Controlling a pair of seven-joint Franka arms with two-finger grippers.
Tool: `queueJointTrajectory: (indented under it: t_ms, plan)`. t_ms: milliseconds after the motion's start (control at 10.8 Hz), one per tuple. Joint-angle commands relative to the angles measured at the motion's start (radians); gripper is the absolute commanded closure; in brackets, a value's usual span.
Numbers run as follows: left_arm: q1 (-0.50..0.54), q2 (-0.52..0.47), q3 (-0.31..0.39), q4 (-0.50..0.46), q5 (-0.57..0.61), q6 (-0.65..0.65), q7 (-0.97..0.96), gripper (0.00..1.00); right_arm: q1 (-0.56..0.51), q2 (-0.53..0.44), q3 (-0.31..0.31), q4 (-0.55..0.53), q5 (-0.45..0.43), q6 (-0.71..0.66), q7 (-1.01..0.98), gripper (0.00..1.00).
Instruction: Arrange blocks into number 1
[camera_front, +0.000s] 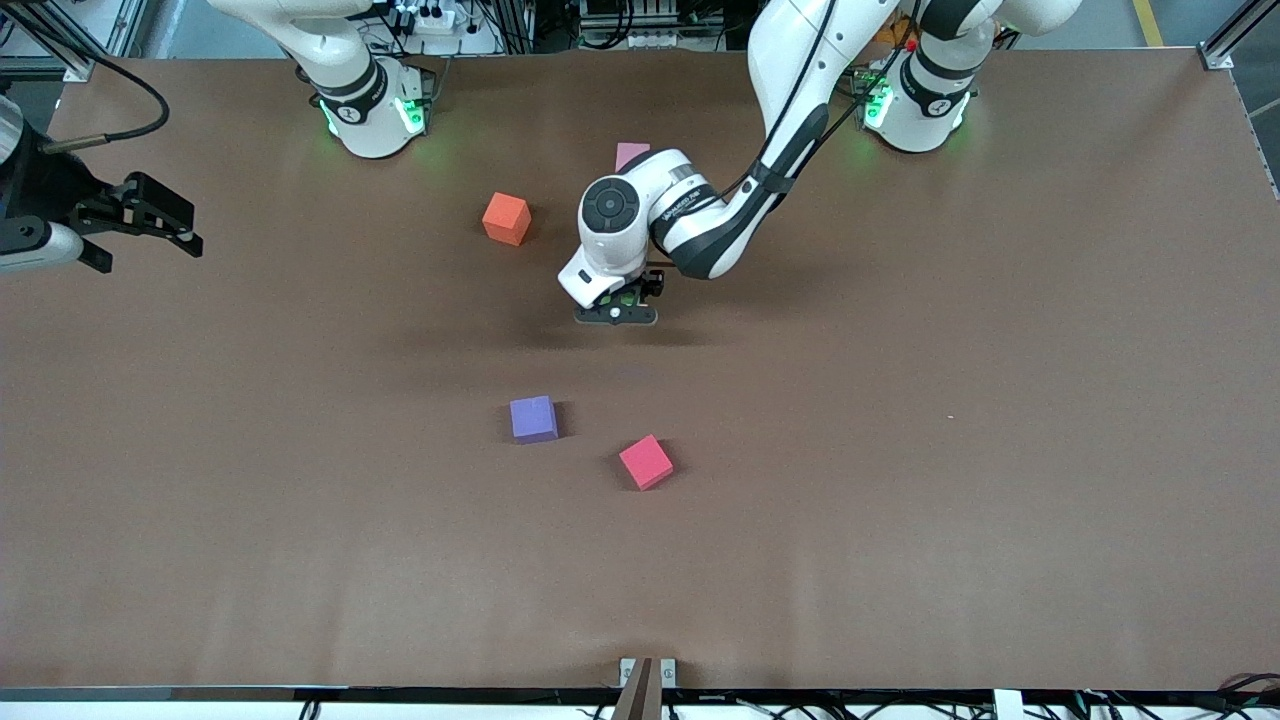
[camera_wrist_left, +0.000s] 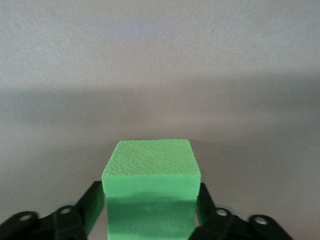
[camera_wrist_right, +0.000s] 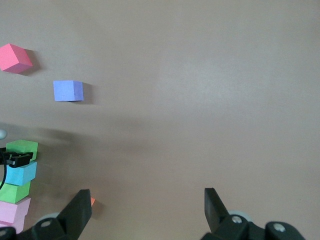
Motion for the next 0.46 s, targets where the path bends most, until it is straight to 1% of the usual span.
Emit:
queueJointTrajectory:
  t_ms: [0, 93, 186, 371]
  plan:
    - [-0.011, -0.003, 0.018, 0.018, -0.029, -0.019, -0.015, 0.00, -0.009, 0.005, 0.004, 0.020, -0.007, -0.014, 0.016, 0.00]
    - [-0.003, -0.023, 0.027, 0.022, -0.027, -0.042, -0.013, 0.00, -0.018, 0.005, 0.005, 0.019, -0.004, -0.016, 0.025, 0.00]
    - [0.001, -0.054, 0.056, 0.022, -0.029, -0.050, -0.012, 0.00, -0.021, 0.003, 0.007, 0.019, -0.004, -0.017, 0.045, 0.00]
    - [0.046, -0.144, 0.065, 0.024, -0.030, -0.105, -0.013, 0.00, -0.019, 0.003, 0.008, 0.020, -0.002, -0.016, 0.093, 0.00]
